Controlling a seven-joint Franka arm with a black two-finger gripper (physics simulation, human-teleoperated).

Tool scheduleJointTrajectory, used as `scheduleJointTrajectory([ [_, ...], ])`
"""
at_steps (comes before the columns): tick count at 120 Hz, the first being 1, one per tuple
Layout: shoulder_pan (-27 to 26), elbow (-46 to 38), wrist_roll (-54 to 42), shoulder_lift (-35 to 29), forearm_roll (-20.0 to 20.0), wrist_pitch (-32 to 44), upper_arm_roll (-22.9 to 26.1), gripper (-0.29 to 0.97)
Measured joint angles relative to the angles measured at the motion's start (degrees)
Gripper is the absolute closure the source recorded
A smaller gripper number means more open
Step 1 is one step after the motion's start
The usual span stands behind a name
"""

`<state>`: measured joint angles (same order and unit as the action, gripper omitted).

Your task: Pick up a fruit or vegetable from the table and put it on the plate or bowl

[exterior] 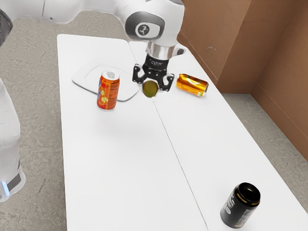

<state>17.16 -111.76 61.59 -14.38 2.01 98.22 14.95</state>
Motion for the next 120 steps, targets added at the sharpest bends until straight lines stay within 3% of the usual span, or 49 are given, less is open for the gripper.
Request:
scheduleJointTrajectory([
  [14,3.7,-0.1,-0.7,-1.0,-1.0,-2.6,-3.6,0.41],
  [49,4.4,0.8,-4.2,2.2,-4.2,-4.1,-20.3,0.41],
  [75,4.4,2.7,-7.2,5.5,-5.3,-3.6,-28.4,0.40],
  [89,4.5,2.8,-8.7,6.4,-5.6,-3.1,-29.7,0.41],
  [103,4.3,2.5,-9.9,6.3,-4.6,-1.8,-31.2,0.18],
  [120,4.2,2.7,-11.1,6.2,-3.1,-1.7,-31.7,0.07],
])
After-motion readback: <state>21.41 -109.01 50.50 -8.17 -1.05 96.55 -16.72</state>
